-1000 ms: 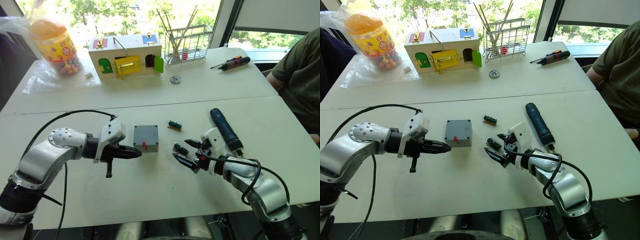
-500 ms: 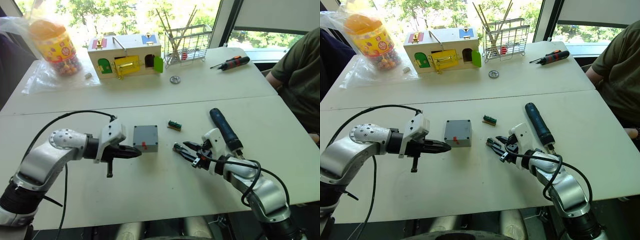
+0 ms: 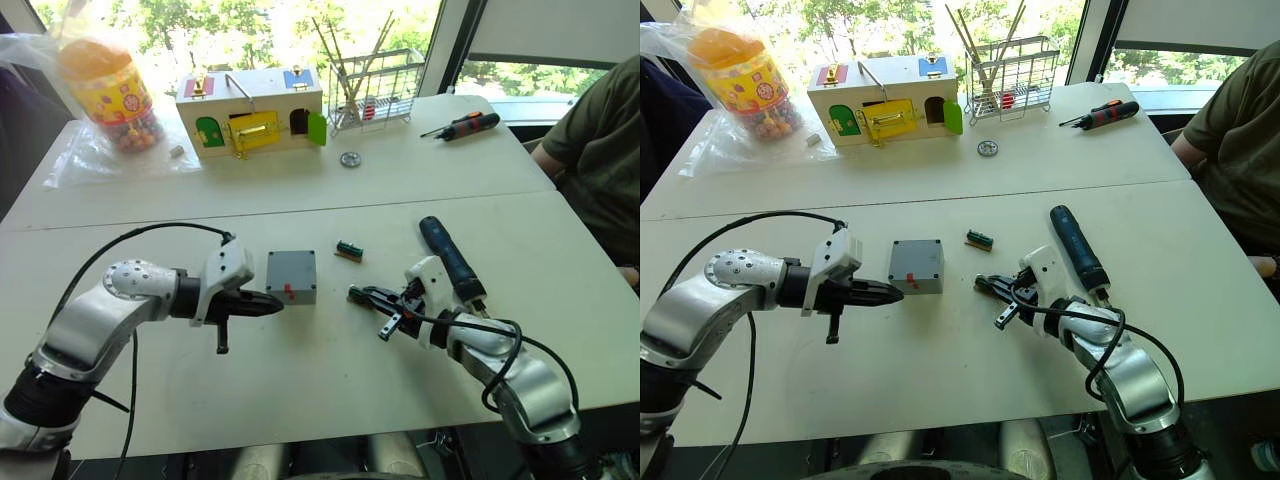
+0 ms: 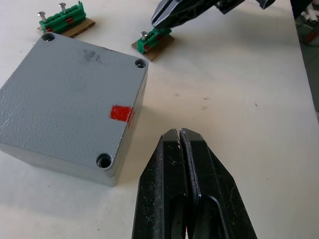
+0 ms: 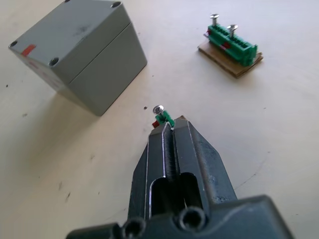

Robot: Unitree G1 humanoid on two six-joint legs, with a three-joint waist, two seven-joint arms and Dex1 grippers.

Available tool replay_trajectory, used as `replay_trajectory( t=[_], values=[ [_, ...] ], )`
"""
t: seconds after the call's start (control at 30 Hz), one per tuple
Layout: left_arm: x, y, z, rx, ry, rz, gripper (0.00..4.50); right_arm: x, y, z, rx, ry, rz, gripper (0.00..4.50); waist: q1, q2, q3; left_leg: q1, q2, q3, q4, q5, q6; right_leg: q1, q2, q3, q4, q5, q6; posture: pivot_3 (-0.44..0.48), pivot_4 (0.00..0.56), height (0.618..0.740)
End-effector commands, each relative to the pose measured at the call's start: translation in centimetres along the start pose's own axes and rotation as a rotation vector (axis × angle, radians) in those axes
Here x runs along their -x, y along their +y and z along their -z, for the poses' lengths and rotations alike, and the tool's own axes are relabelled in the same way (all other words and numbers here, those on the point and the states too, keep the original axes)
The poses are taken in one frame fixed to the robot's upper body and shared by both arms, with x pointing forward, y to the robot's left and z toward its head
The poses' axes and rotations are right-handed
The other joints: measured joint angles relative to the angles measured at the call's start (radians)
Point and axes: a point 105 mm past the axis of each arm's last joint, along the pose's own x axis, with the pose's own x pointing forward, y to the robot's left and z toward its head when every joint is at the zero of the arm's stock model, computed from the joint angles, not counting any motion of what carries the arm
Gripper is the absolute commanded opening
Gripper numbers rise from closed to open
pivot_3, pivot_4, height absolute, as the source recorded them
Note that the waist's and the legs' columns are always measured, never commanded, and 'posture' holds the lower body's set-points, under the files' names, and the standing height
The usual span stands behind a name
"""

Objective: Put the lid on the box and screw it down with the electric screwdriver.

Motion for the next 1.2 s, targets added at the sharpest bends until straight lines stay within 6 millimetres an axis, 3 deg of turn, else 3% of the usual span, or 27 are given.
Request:
replay_trajectory(
  t=[0.03,0.3,0.43,0.77,1.2],
  values=[
    [0.3,0.4,-0.8,-0.039,-0.023,-0.014,0.00,0.6,0.7,-2.7,0.038,-0.083,-0.019,0.02,0.000,0.000,0.000,0.000,0.000,0.000,0.000,0.000,0.000,0.000,0.000,0.000,0.000,0.000,0.000,0.000,0.150,0.740],
    [1.2,1.8,-1.9,-0.022,-0.070,-0.049,0.00,0.3,1.1,-6.0,0.035,-0.162,-0.042,0.02,-0.001,0.000,0.000,0.000,0.000,0.000,0.000,0.000,0.000,0.000,0.000,0.000,0.000,0.000,0.000,0.000,0.150,0.740],
    [2.6,3.5,-2.3,-0.018,-0.069,-0.124,0.00,-2.0,1.2,-8.0,0.026,-0.215,-0.087,0.02,-0.005,0.000,0.000,0.000,0.000,0.000,0.000,0.001,-0.001,0.000,0.000,0.000,0.001,0.000,0.000,0.000,0.150,0.740],
    [3.6,4.6,-2.0,-0.013,-0.070,-0.205,0.00,-6.1,2.2,-8.8,0.084,-0.238,-0.211,0.02,-0.006,0.000,0.000,0.000,-0.001,0.000,0.001,0.003,-0.005,-0.001,0.001,-0.001,0.001,0.000,0.000,0.000,0.150,0.740],
    [2.8,3.9,-1.9,-0.007,-0.079,-0.210,0.00,-7.2,1.8,-8.1,0.099,-0.230,-0.227,0.02,-0.006,0.000,0.000,-0.001,0.000,0.000,0.001,0.003,-0.006,-0.002,0.001,-0.001,0.002,0.000,0.000,0.000,0.150,0.740]
  ],
)
